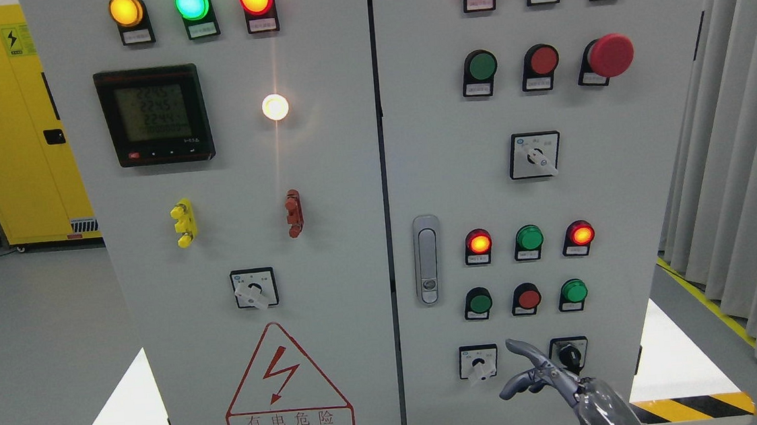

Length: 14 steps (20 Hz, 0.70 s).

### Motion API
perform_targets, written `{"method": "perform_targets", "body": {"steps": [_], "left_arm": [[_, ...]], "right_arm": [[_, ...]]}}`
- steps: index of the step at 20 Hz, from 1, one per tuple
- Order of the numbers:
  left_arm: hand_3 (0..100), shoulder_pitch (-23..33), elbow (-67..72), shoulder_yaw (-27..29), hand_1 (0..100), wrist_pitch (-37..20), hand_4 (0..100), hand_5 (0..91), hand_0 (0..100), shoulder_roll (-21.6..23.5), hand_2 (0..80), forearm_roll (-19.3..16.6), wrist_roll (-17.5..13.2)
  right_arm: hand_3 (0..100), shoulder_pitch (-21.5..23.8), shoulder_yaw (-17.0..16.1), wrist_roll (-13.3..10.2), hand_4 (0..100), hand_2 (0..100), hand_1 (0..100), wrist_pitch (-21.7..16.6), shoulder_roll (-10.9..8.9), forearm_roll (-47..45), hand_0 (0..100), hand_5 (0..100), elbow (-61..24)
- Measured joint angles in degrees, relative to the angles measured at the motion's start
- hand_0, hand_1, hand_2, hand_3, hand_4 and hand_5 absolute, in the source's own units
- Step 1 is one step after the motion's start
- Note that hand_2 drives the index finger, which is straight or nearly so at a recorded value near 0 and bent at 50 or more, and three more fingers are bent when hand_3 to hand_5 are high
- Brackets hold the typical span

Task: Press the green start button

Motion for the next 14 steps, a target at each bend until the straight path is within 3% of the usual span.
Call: {"method": "perform_targets", "body": {"steps": [6,14], "left_arm": [[0,0.00,0.00,0.00,56,0.00,0,0.0,12,0.00,0.0,0.00,0.00],[0,0.00,0.00,0.00,56,-0.01,0,0.0,12,0.01,0.0,0.00,0.00]], "right_arm": [[0,2.61,0.15,4.08,0,0,51,2.58,0.23,-8.76,40,0,-1.04],[0,3.79,0.25,6.92,3,0,51,3.92,0.33,-12.54,34,0,-1.60]]}}
